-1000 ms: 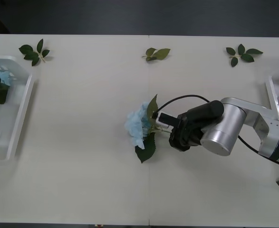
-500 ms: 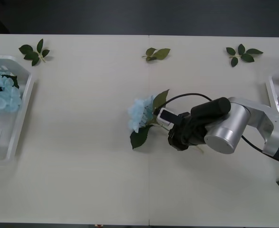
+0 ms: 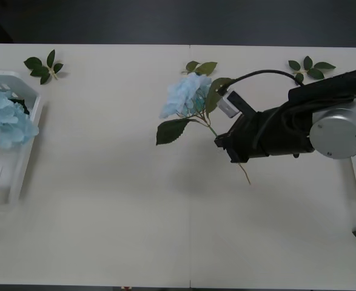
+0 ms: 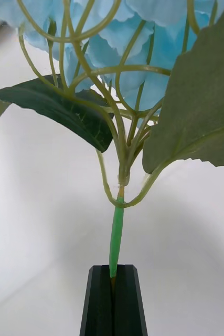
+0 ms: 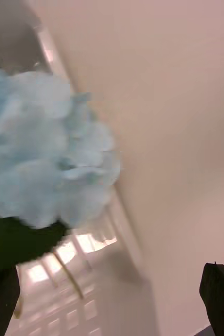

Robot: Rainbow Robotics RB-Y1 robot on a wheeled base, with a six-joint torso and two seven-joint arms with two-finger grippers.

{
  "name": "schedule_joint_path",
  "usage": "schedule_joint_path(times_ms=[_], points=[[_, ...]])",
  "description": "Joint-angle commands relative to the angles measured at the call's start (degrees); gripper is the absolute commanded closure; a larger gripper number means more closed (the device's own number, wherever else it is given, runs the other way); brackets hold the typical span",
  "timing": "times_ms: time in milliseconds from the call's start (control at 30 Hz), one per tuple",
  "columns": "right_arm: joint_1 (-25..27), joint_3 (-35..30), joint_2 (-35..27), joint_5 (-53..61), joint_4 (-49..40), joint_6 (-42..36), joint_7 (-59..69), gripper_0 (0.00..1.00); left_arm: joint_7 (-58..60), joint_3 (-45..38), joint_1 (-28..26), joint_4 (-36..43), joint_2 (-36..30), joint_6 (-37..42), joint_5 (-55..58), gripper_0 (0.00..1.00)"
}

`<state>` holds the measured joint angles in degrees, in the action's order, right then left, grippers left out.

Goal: Put the red flowers into the right box and the blue flowers into the left box

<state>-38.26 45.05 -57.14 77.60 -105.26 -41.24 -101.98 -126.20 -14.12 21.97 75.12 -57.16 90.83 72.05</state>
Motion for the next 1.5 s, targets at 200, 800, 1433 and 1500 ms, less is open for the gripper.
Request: schedule_joint_path(times_ms=[200, 800, 1433, 1500], points=[[-1.30, -10.95, 7.40, 20.66, 4.19, -5.25, -15.45, 1.00, -10.73, -0.29, 0.88, 0.91, 1.52, 1.02, 14.96, 0.00], [-5.43, -16.48, 24.36, 32.08, 18.34, -4.46, -32.41, 1.00, -12.75, 5.33, 2.81, 0.91, 11.45, 0.23, 40.89, 0.00], [-5.34, -20.61, 28.67, 40.61, 21.33, -4.46, -33.55, 1.00, -15.66, 21.68, 6.50, 1.00, 17.52, -14.80, 53.72, 0.00], [-5.34, -20.70, 28.84, 41.58, 21.42, -4.46, -33.55, 1.00, -15.92, 22.56, 7.12, 0.91, 18.13, -16.03, 53.72, 0.00]])
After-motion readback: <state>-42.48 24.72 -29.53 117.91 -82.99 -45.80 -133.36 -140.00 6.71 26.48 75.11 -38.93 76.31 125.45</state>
